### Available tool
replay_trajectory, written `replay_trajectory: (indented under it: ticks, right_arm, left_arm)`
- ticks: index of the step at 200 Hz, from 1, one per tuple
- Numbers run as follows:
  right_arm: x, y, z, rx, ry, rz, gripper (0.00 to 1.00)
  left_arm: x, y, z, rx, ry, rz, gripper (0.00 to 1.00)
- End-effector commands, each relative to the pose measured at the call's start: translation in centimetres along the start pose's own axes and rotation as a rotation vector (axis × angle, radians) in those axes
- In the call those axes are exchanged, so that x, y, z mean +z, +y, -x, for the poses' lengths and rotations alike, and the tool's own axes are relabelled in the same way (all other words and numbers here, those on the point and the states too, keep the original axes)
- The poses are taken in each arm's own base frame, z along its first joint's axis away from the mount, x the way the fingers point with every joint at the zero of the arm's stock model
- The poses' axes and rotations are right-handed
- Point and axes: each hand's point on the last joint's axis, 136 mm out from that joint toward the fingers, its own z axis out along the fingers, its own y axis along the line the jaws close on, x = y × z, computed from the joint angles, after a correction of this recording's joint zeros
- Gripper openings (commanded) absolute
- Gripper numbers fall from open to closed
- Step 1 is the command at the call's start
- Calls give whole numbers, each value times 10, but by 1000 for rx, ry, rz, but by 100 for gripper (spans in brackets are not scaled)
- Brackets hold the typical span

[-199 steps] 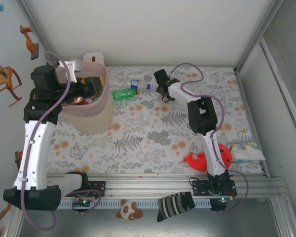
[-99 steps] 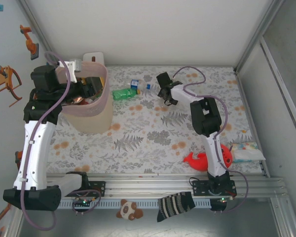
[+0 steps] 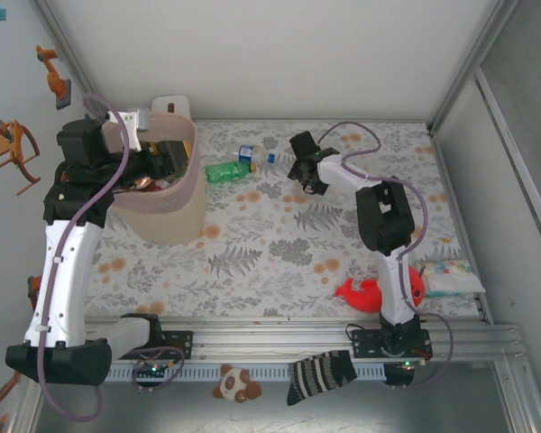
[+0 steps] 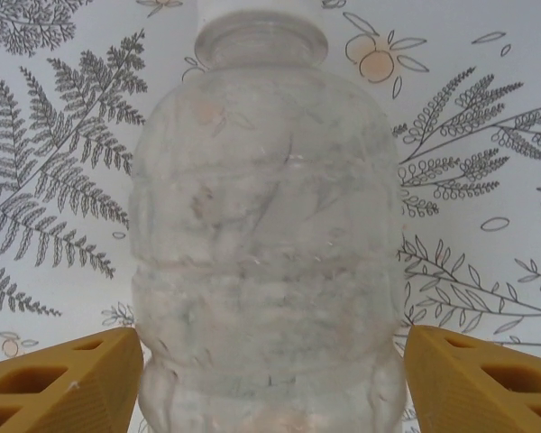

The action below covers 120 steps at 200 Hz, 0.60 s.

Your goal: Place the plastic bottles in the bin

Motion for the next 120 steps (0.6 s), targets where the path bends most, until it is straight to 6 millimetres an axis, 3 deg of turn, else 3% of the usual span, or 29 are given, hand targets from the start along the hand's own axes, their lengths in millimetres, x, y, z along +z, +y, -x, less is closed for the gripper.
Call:
replay_trajectory:
  ticks: [1, 56, 120]
  right_arm:
    - [-16, -5, -4, 2, 24, -1, 75]
    - [-17, -8, -12, -9, 43, 1, 75]
    - [-18, -7, -17, 0, 53, 29, 67]
  left_arm:
    - [-2, -9, 6, 25, -14, -26, 62]
    - [-2, -11, 6, 26, -17, -32, 62]
    - [-1, -12, 6, 25, -17, -34, 62]
